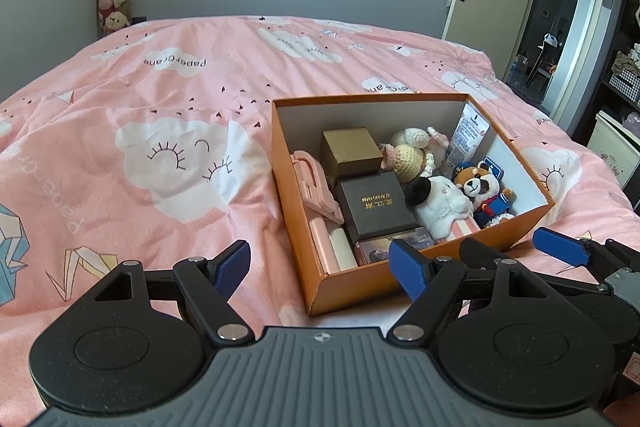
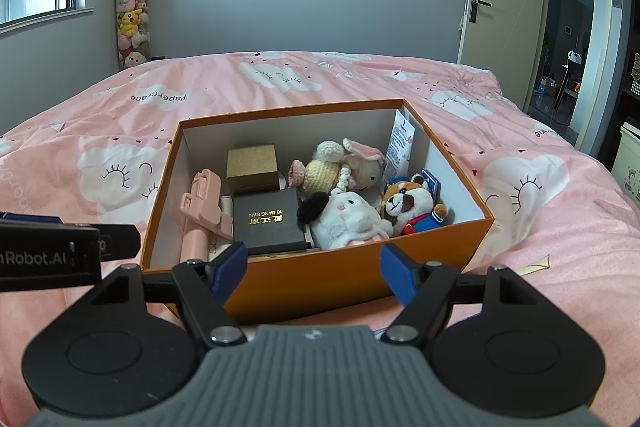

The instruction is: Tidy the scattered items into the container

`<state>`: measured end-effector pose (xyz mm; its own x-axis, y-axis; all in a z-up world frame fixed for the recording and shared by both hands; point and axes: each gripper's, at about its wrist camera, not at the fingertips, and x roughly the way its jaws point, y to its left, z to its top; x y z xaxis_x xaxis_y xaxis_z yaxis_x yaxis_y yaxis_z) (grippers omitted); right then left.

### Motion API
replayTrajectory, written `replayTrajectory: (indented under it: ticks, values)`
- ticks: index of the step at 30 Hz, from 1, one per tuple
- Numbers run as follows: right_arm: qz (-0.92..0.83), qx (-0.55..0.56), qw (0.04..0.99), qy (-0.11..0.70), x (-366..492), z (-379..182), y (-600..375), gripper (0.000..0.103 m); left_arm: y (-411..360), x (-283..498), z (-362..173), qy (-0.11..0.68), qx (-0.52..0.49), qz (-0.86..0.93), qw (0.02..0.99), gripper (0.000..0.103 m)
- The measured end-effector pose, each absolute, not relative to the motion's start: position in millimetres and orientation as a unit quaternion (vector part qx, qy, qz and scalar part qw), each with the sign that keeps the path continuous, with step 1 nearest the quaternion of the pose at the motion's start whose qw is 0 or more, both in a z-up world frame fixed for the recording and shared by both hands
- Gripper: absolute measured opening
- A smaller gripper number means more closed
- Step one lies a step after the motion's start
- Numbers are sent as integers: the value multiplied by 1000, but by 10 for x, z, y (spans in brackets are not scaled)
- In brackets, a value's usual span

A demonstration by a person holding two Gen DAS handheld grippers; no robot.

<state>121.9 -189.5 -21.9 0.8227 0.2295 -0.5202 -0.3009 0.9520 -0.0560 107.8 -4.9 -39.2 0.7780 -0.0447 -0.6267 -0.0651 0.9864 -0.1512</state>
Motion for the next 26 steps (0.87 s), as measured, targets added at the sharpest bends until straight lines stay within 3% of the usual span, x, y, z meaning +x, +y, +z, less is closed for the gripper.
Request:
replayTrajectory:
  ticks: [2,26]
  values:
    - [142,-69,952,261,1209,-217,-1885,80,-66,1064,-378,329,-78,1,941,92]
    - [140,-75,953,260,1198,-219,-1864,81,-90,1066,-381,326,-65,17,943,94]
